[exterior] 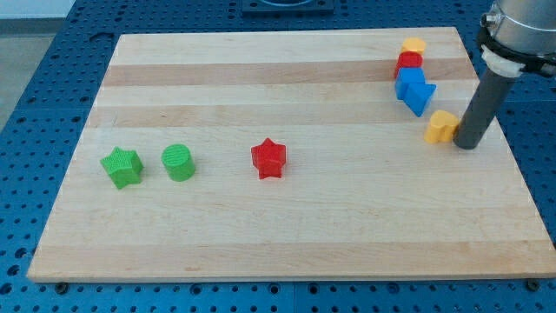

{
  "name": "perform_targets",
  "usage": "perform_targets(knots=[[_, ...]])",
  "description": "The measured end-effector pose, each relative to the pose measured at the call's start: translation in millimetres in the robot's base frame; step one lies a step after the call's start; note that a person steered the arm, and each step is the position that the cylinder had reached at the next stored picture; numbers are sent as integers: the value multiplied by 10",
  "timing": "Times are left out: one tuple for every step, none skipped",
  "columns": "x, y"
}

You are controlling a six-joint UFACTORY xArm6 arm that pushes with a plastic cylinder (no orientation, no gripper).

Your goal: Move the yellow heart down to the blue triangle

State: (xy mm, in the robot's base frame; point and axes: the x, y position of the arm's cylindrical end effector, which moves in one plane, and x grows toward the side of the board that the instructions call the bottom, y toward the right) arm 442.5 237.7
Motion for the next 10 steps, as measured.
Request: perform_targets(knots=[[-77, 0], [39, 28], [224, 8], [239, -75], [113, -75], [30, -75], [-55, -78], [-121, -102], [-28, -102], [-19, -179]])
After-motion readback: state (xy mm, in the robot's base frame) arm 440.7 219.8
